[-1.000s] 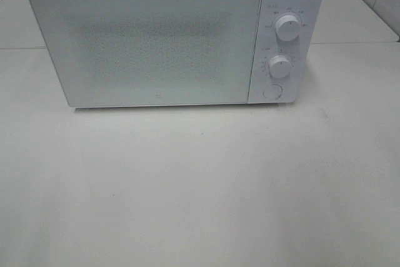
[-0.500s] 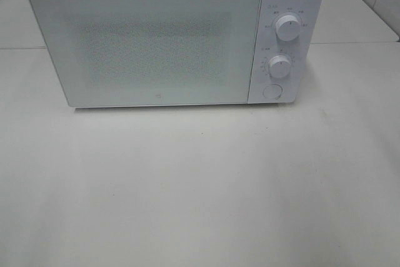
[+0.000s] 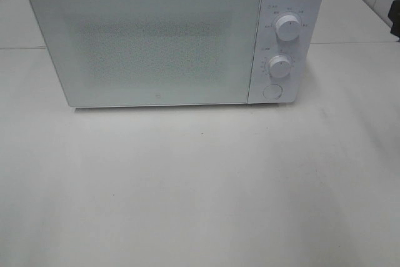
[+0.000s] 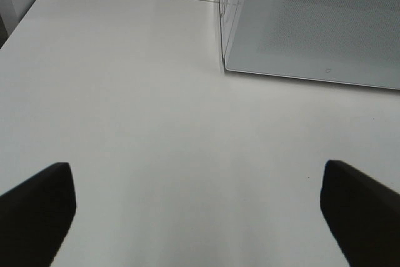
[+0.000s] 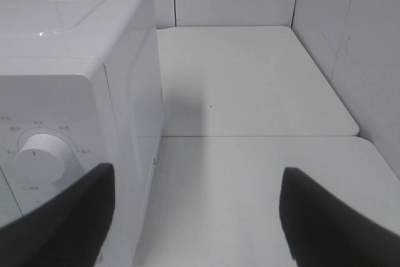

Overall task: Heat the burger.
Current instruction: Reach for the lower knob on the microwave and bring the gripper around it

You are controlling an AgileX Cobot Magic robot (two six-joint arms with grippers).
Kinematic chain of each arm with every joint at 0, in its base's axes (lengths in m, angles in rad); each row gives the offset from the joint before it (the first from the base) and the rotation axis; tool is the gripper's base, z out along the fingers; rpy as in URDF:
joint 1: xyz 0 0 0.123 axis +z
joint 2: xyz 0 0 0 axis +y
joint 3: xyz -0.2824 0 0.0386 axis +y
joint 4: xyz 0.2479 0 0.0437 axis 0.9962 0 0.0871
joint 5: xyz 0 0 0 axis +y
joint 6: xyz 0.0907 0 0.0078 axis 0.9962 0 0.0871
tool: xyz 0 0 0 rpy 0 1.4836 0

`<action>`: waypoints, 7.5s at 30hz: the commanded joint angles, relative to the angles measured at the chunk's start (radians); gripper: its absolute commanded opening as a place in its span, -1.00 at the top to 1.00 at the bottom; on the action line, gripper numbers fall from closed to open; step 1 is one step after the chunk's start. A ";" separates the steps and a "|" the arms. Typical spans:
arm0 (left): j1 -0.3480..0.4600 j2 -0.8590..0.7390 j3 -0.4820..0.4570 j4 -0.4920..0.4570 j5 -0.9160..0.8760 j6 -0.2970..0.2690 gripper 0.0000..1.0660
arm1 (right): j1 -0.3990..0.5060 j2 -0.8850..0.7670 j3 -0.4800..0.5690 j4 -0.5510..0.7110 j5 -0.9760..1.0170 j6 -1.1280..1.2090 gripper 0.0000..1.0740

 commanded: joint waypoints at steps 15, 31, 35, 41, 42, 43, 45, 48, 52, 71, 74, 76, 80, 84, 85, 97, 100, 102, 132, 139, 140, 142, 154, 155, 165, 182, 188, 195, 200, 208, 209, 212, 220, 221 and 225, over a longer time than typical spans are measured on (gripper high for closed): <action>0.002 -0.025 0.000 -0.008 -0.002 -0.005 -0.89 | 0.225 0.020 0.141 0.345 -0.326 -0.279 -0.34; 0.002 -0.025 0.000 -0.008 -0.002 -0.005 -0.89 | 0.484 0.281 0.139 0.591 -0.625 -0.335 -0.34; 0.002 -0.025 0.000 -0.008 -0.002 -0.005 -0.89 | 0.540 0.345 0.139 0.662 -0.688 -0.335 -0.34; 0.002 -0.025 0.000 -0.008 -0.002 -0.005 -0.89 | 0.628 0.457 0.104 0.756 -0.745 -0.342 -0.34; 0.002 -0.025 0.000 -0.008 -0.002 -0.005 -0.89 | 0.644 0.489 0.085 0.755 -0.760 -0.342 -0.34; 0.002 -0.025 0.000 -0.008 -0.002 -0.005 -0.89 | 0.651 0.504 0.075 0.755 -0.766 -0.342 -0.34; 0.002 -0.025 0.000 -0.008 -0.002 -0.005 -0.89 | 0.665 0.536 0.057 0.755 -0.785 -0.342 -0.34; 0.002 -0.025 0.000 -0.008 -0.002 -0.005 -0.89 | 0.676 0.579 0.036 0.754 -0.822 -0.342 -0.34; 0.002 -0.025 0.000 -0.008 -0.002 -0.005 -0.89 | 0.684 0.625 0.012 0.754 -0.857 -0.343 -0.34; 0.002 -0.025 0.000 -0.008 -0.002 -0.005 -0.89 | 0.682 0.826 -0.143 0.751 -0.914 -0.369 -0.34; 0.002 -0.025 0.000 -0.008 -0.002 -0.005 -0.89 | 0.681 0.848 -0.167 0.751 -0.923 -0.383 -0.34; 0.002 -0.025 0.000 -0.008 -0.002 -0.005 -0.89 | 0.681 0.854 -0.175 0.751 -0.926 -0.388 -0.34; 0.002 -0.018 0.000 -0.008 -0.002 -0.005 -0.89 | 0.669 0.886 -0.214 0.751 -0.927 -0.392 -0.34; 0.002 -0.014 0.000 -0.008 -0.002 -0.005 -0.89 | 0.646 0.895 -0.237 0.747 -0.926 -0.398 -0.34; 0.002 -0.015 0.000 -0.007 -0.002 -0.005 -0.89 | 0.644 0.895 -0.241 0.747 -0.926 -0.398 -0.34; 0.002 -0.007 0.000 -0.007 -0.002 -0.005 -0.89 | 0.594 0.920 -0.298 0.738 -0.903 -0.406 -0.34; 0.002 -0.007 0.000 -0.007 -0.002 -0.005 -0.89 | 0.593 0.936 -0.311 0.734 -0.903 -0.406 -0.34; 0.002 -0.007 0.000 -0.007 -0.002 -0.005 -0.89 | 0.593 0.946 -0.321 0.732 -0.903 -0.406 -0.34; 0.002 -0.007 0.000 -0.007 -0.002 -0.005 -0.89 | 0.576 0.976 -0.349 0.728 -0.897 -0.406 -0.30; 0.002 -0.007 0.000 -0.007 -0.002 -0.005 -0.89 | 0.576 0.976 -0.349 0.728 -0.904 -0.406 0.00; 0.002 -0.007 0.000 -0.007 -0.002 -0.005 -0.89 | 0.576 0.976 -0.349 0.728 -0.904 -0.406 0.15; 0.002 -0.007 0.000 -0.007 -0.002 -0.005 -0.89 | 0.576 0.976 -0.349 0.728 -0.905 -0.406 0.22; 0.002 -0.007 0.000 -0.007 -0.002 -0.005 -0.89 | 0.576 0.976 -0.349 0.724 -0.907 -0.398 0.76; 0.002 -0.007 0.000 -0.007 -0.002 -0.005 -0.89 | 0.576 0.976 -0.349 0.724 -0.907 -0.398 0.76; 0.002 -0.007 0.000 -0.007 -0.002 -0.005 -0.89 | 0.576 0.976 -0.349 0.724 -0.907 -0.219 0.75; 0.002 -0.007 0.000 -0.007 -0.002 -0.005 -0.89 | 0.576 0.976 -0.349 0.679 -0.909 0.961 0.75; 0.002 -0.007 0.000 -0.007 -0.002 -0.005 -0.89 | 0.576 0.976 -0.349 0.667 -0.953 1.343 0.75; 0.002 -0.007 0.000 -0.007 -0.002 -0.005 -0.89 | 0.576 0.976 -0.349 0.641 -0.955 1.439 0.77; 0.002 -0.007 0.000 -0.007 -0.002 -0.005 -0.89 | 0.576 0.976 -0.349 0.639 -0.954 1.413 0.82; 0.002 -0.007 0.000 -0.007 -0.002 -0.005 -0.89 | 0.576 0.976 -0.349 0.638 -0.954 1.384 0.80; 0.002 -0.007 0.000 -0.007 -0.002 -0.005 -0.89 | 0.576 0.976 -0.349 0.637 -0.954 1.382 0.79; 0.002 -0.007 0.000 -0.007 -0.002 -0.005 -0.89 | 0.576 0.976 -0.349 0.631 -0.954 1.370 0.76; 0.002 -0.007 0.000 -0.007 -0.002 -0.005 -0.89 | 0.576 0.976 -0.349 0.630 -0.954 1.361 0.60; 0.002 -0.007 0.000 -0.007 -0.002 -0.005 -0.89 | 0.576 0.976 -0.349 0.630 -0.954 1.361 0.60; 0.002 -0.007 0.000 -0.007 -0.002 -0.005 -0.89 | 0.576 0.976 -0.349 0.631 -0.953 1.355 0.30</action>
